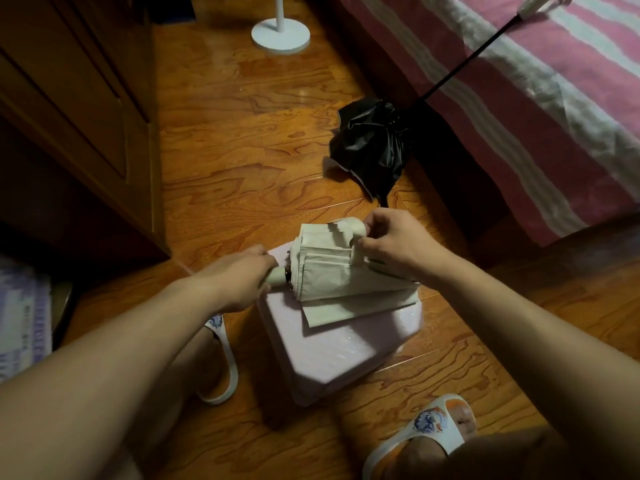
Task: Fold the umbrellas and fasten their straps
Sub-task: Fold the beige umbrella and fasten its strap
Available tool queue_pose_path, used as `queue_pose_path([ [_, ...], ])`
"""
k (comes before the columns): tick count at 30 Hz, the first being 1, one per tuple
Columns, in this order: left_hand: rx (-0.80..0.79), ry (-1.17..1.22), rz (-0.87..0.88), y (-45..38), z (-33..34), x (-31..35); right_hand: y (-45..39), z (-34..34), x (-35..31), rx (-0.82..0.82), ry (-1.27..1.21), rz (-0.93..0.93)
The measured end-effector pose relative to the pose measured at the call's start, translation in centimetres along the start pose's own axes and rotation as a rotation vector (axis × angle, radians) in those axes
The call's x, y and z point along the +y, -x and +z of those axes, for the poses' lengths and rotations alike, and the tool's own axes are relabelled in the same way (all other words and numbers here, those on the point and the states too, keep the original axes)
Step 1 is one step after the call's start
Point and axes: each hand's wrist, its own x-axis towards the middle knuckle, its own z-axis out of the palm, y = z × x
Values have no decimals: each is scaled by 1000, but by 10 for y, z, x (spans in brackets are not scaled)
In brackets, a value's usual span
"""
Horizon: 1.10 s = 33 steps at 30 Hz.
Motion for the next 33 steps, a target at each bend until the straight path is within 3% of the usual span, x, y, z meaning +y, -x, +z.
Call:
queue_pose_path([
  [5,132,-59,84,4,7,11,3,-13,-8,41,-62,-20],
  [13,94,-67,109,13,15,24,7,-24,-2,-54,-10,-19],
  [19,-31,-20,124,11,25,15,8,-25,8,-115,-41,42],
  [25,168,-11,194,11,24,8,9,-26,22,-109,-178,141],
  [29,192,-51,118,11,28,14,10,-10,36,-160,-105,173],
  [33,63,6,24,14,12,31,6,0,43,-126,-12,182],
])
